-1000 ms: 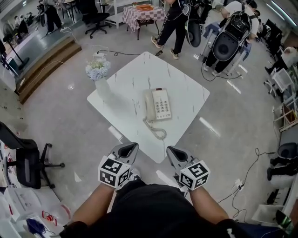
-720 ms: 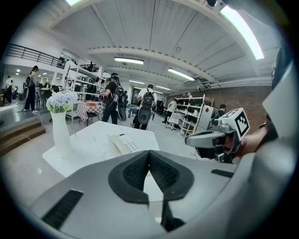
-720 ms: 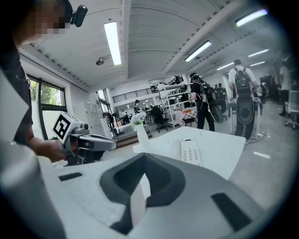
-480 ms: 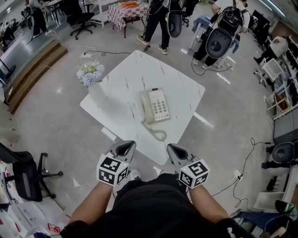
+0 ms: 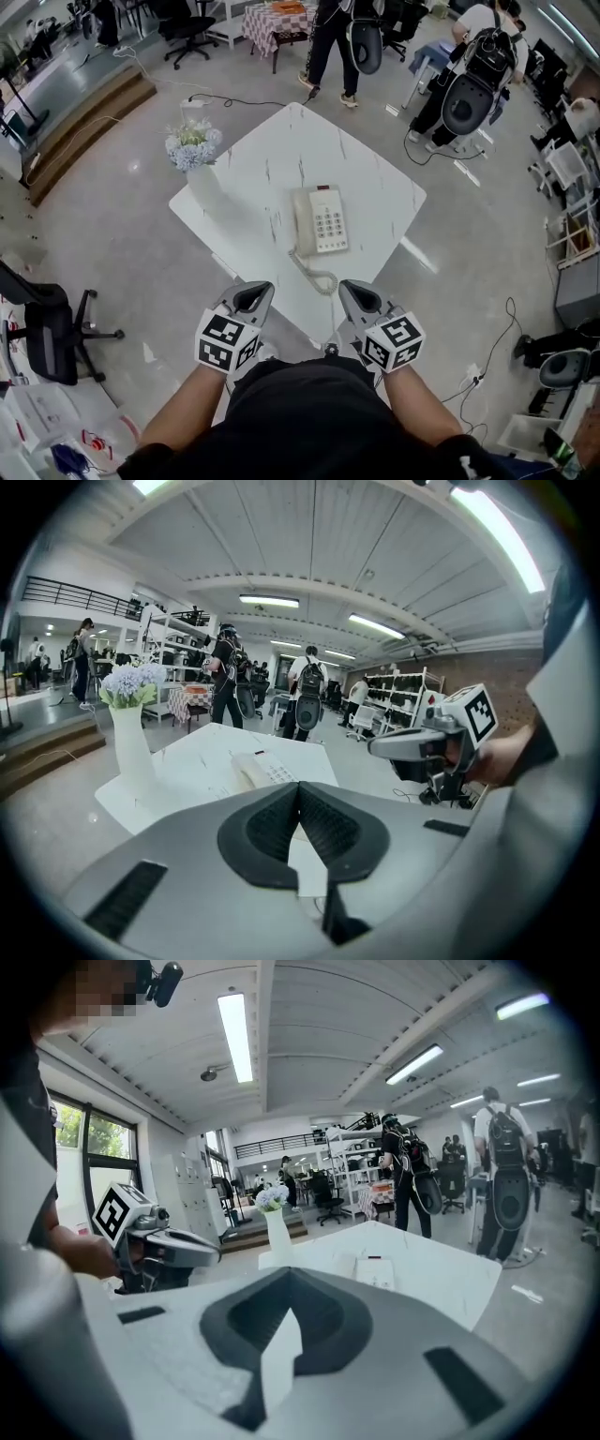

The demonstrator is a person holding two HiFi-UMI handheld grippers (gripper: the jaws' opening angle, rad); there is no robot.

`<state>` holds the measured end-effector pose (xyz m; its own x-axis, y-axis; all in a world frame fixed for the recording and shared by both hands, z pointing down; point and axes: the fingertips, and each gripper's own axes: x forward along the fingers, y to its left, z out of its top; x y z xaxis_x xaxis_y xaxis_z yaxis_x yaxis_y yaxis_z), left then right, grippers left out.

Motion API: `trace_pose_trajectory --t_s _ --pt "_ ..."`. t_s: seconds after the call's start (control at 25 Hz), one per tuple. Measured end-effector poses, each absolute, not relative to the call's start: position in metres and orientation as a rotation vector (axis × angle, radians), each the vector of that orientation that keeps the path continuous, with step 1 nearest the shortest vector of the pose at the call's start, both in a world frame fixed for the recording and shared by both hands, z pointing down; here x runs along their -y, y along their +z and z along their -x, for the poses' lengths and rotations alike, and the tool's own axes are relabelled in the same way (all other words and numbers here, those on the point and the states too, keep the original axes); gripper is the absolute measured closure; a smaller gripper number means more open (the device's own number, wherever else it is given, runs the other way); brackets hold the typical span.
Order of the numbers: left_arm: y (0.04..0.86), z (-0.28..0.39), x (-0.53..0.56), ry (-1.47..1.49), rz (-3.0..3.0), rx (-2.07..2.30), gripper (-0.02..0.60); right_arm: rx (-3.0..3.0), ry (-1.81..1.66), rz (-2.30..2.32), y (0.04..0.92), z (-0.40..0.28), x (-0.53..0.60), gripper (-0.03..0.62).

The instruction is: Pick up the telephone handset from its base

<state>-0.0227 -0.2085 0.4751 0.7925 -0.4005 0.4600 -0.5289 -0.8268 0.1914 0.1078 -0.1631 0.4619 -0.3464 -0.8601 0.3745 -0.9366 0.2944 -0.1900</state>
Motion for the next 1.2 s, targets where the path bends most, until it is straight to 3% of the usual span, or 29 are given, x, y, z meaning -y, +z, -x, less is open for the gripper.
trace_pose_trajectory --t_s 1.2 --pt "0.483 -0.008 0.210 0.614 -2.572 0.921 0.578 2.447 0.524 -1.461 0.477 -0.146 0.194 0.592"
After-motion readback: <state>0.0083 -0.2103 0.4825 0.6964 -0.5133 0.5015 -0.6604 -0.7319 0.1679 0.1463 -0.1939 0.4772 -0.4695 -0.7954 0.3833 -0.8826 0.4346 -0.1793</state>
